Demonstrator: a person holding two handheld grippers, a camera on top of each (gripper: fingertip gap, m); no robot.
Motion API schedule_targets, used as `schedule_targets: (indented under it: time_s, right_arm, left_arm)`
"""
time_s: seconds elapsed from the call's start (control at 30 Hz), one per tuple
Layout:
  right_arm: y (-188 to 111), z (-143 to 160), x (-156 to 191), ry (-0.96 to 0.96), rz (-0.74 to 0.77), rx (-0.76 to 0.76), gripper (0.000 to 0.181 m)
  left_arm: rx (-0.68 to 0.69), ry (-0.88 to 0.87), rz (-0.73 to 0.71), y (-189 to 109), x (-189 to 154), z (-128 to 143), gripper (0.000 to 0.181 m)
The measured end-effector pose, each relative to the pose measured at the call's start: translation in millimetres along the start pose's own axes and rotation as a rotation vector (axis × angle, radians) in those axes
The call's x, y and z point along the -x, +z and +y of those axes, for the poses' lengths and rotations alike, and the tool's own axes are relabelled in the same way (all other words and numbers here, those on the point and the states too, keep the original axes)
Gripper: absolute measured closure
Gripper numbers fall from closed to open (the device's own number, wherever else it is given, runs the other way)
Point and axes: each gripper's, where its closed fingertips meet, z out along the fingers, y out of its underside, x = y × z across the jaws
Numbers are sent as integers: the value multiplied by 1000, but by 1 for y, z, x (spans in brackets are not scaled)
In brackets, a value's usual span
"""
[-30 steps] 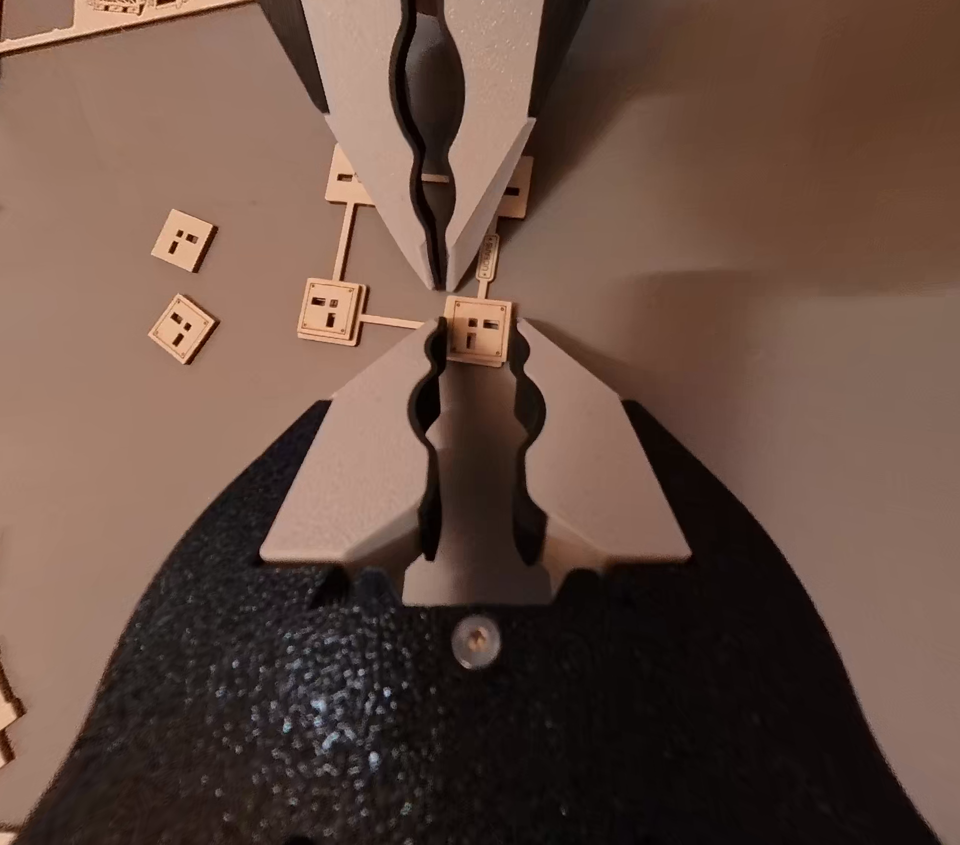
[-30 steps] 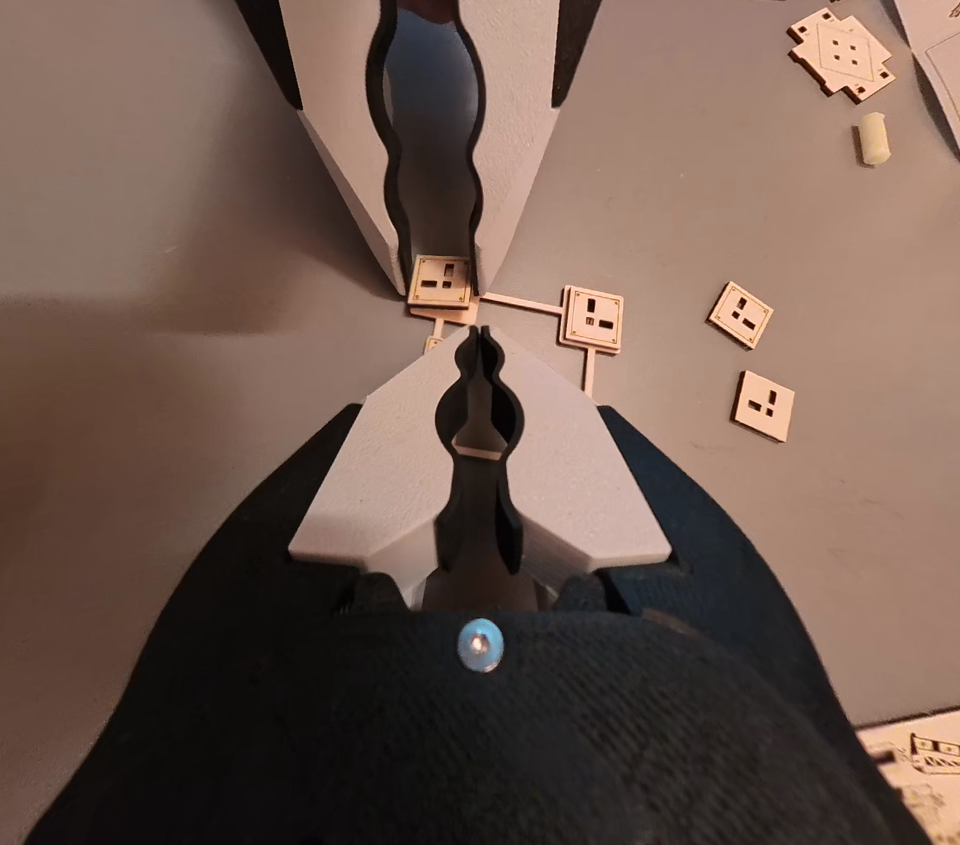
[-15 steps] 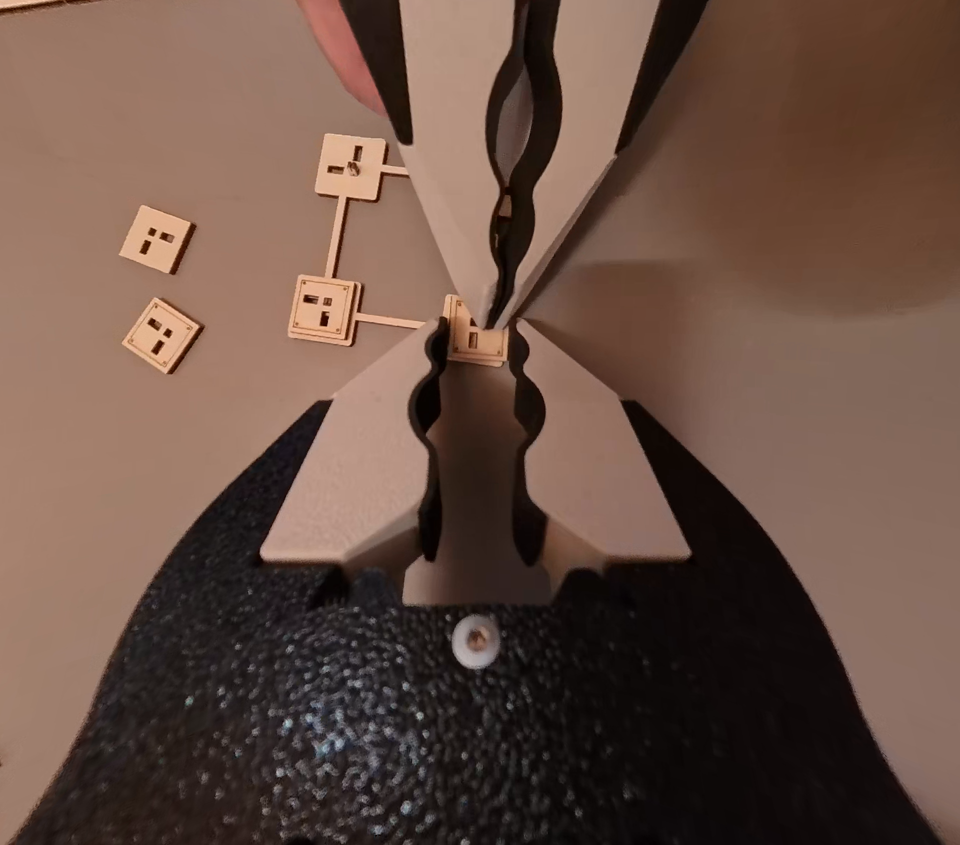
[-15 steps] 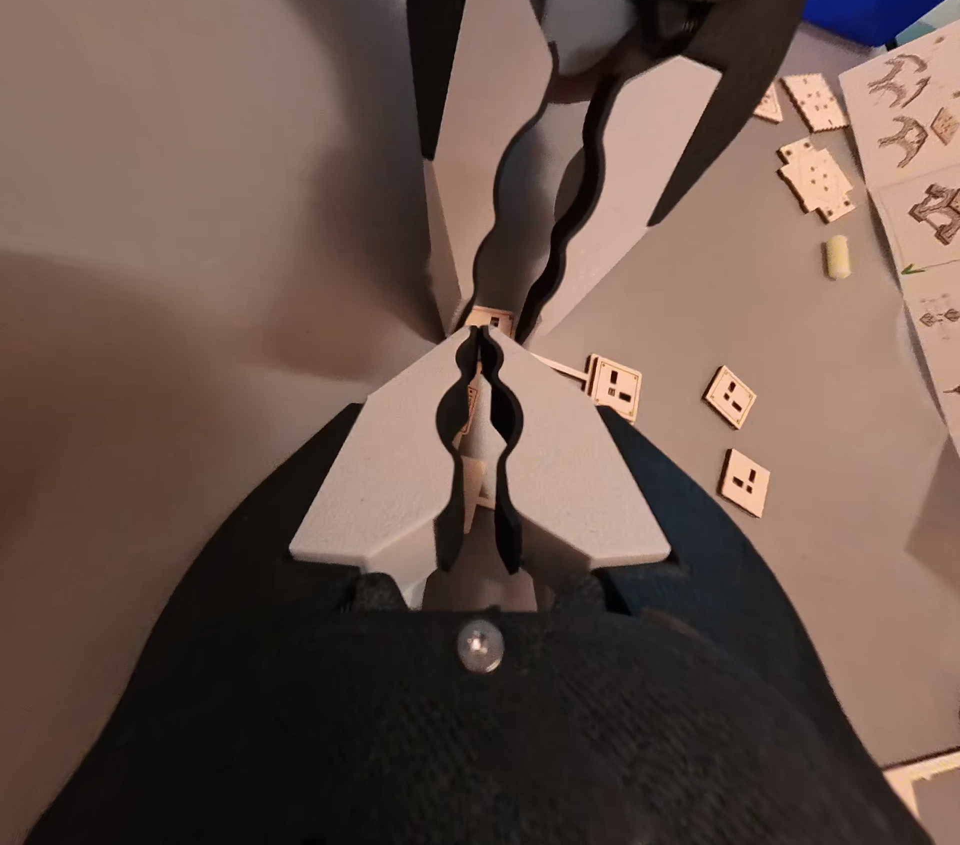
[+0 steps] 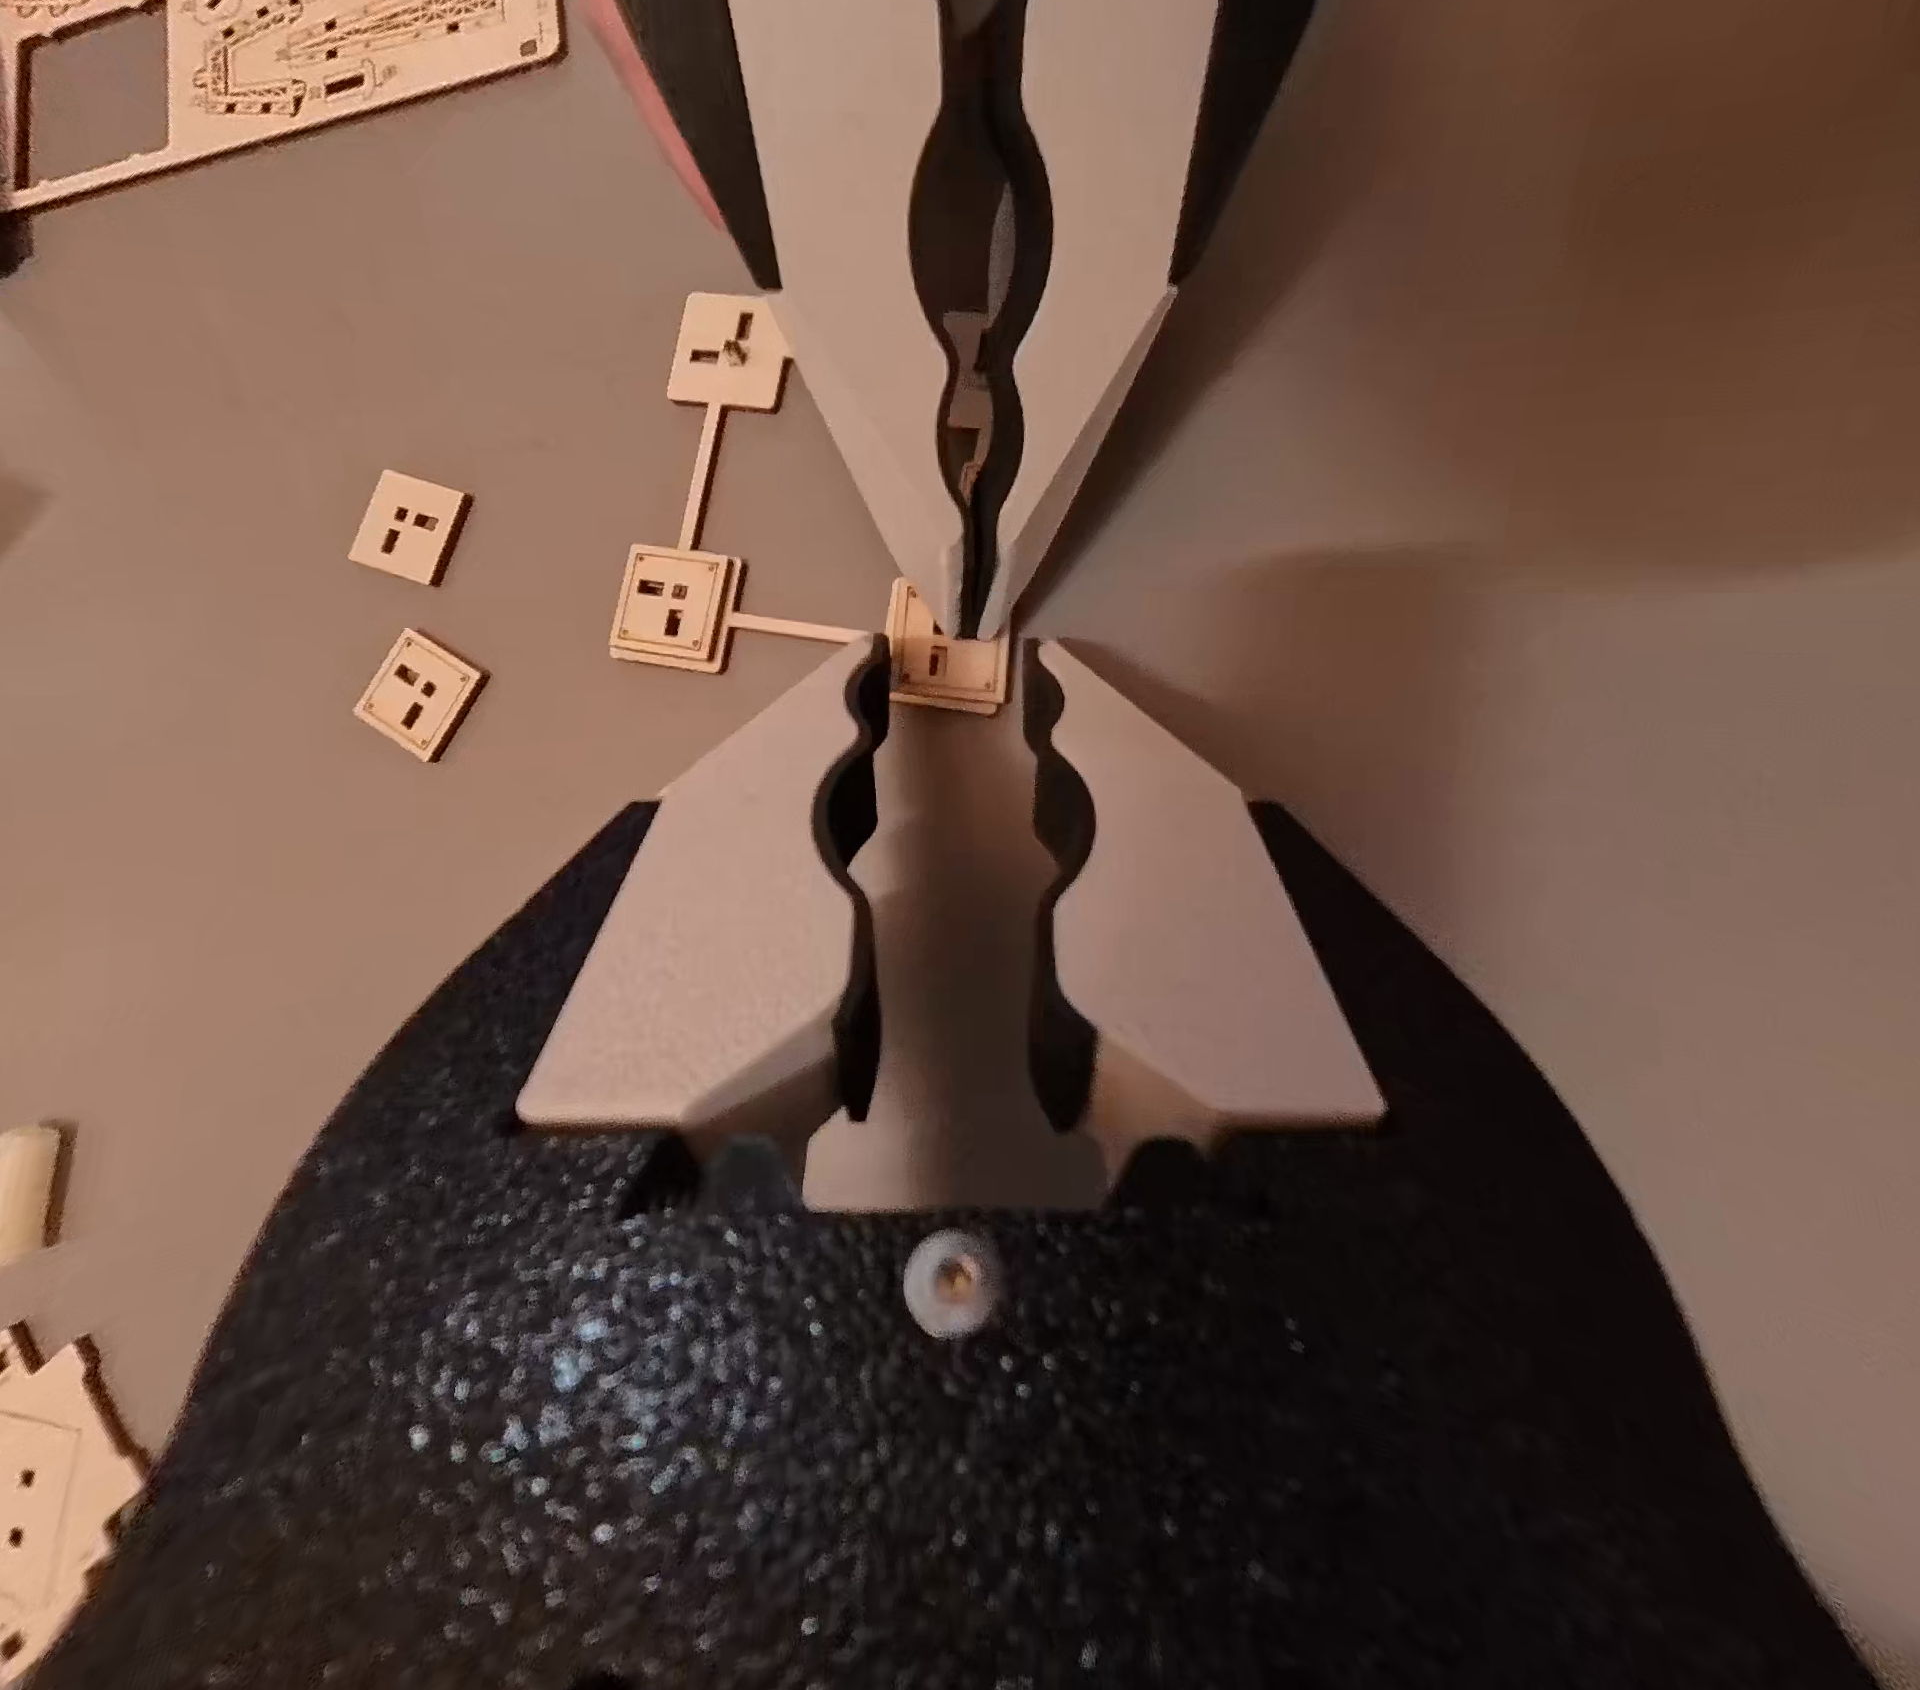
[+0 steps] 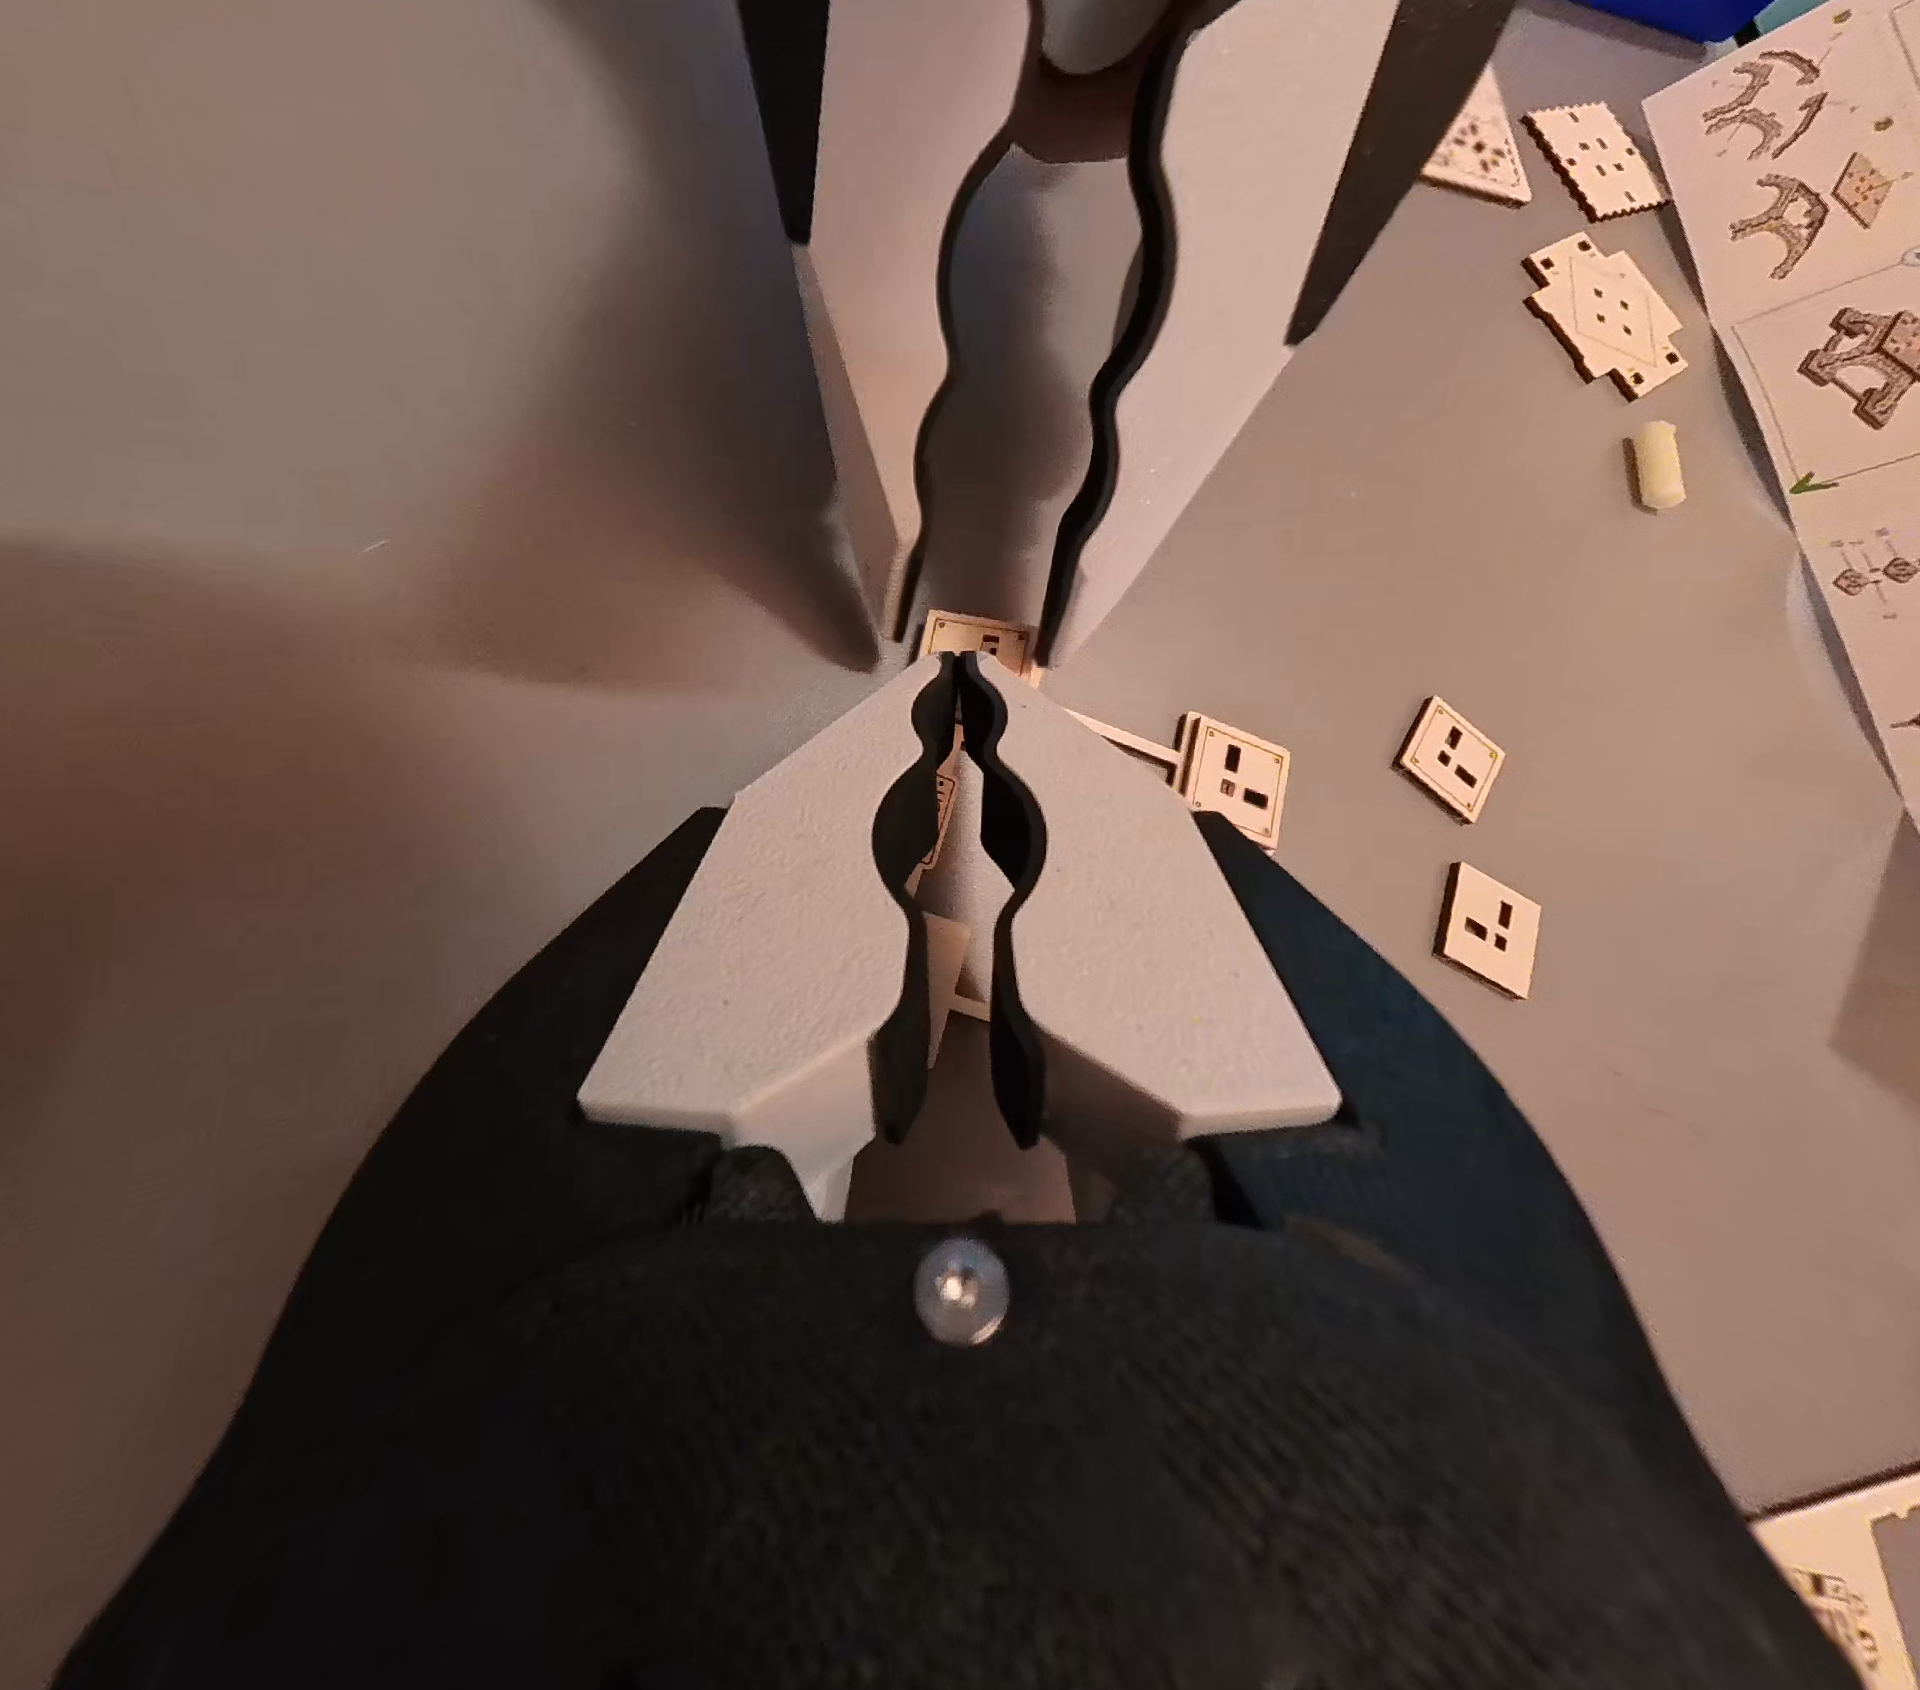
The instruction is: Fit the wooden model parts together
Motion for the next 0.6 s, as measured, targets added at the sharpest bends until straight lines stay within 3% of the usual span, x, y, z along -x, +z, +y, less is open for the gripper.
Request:
schedule_targets:
  time_s: [0.27,0.6]
  right_arm:
    - [0,0,-1,33,-1,-21,181]
    - [1,1,0,39,-5,-7,181]
  left_arm:
    - [40,65,-71,4,6,5,161]
    - [6,22,-26,4,5,0,160]
